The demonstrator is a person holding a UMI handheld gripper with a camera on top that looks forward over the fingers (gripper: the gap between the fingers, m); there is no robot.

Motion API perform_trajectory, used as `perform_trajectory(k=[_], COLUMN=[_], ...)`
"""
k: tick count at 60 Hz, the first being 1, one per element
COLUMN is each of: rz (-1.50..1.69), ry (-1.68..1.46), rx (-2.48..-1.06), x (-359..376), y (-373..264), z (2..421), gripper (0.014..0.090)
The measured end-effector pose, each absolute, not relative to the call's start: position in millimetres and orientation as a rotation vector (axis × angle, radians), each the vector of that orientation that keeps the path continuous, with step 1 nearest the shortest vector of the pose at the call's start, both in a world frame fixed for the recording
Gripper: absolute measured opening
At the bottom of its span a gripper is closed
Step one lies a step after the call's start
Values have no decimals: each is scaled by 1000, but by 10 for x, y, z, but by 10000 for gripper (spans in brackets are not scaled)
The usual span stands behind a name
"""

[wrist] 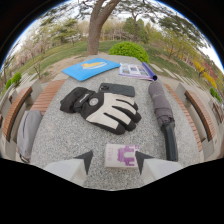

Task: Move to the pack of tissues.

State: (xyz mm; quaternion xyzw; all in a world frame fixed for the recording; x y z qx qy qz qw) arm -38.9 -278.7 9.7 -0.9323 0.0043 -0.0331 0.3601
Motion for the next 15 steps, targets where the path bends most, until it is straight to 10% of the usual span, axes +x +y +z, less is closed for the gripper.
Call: perform_trajectory(k=[15], rz=[-66], ry=[44], rx=[-2406], x=[-397], y=[-2779], z=[99], gripper=[845])
